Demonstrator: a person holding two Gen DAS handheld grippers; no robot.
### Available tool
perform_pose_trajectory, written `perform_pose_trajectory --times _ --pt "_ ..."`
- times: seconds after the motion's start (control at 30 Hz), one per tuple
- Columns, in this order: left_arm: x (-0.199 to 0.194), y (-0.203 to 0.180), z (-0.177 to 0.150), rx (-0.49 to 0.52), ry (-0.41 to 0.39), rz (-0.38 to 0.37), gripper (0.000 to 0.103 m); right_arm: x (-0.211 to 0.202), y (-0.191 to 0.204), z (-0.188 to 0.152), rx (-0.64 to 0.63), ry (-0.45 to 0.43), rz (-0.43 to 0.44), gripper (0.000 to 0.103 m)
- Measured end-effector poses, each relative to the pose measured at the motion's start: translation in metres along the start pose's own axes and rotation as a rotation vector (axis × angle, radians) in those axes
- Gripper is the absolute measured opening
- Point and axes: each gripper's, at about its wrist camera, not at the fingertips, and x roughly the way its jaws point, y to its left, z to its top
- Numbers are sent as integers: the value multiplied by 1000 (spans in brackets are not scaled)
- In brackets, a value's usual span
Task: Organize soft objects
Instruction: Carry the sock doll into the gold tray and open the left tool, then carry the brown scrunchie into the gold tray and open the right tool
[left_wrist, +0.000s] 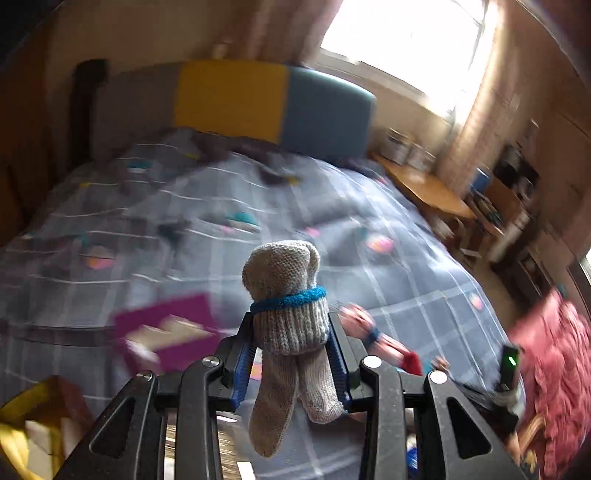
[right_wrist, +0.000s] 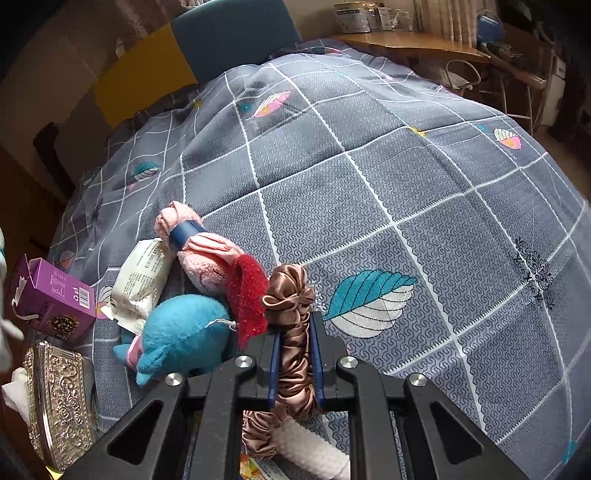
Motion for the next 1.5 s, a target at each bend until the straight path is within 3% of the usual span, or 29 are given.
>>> perform_pose_trajectory --times 0.1,0.23,0.37,0.6,0.8,0.9,1.13,1.27,1.5 --pt "-9 69 12 -97 -37 116 36 0 1 1 -2 -5 6 14" --pt "-28 149 -3 -206 -58 239 36 -3 4 0 -17 -14 7 14" --pt "-48 207 -47 -280 -43 314 36 -5 7 1 -34 -29 11 14" --pt "-73 251 -143 -361 22 327 40 -10 14 1 -65 -53 16 13" --pt "-86 252 -209 -402 81 240 47 -7 16 -1 -75 -39 7 13" --pt "-91 244 -229 -380 101 216 57 -4 17 -2 -79 -33 -3 13" --pt "-109 226 -245 -356 57 270 57 -21 28 1 -89 -61 15 13" --pt "-114 208 -250 -292 29 305 57 -34 39 7 -101 -79 42 13" --pt "-112 190 -253 -223 49 275 57 -39 75 42 -133 -76 39 13"
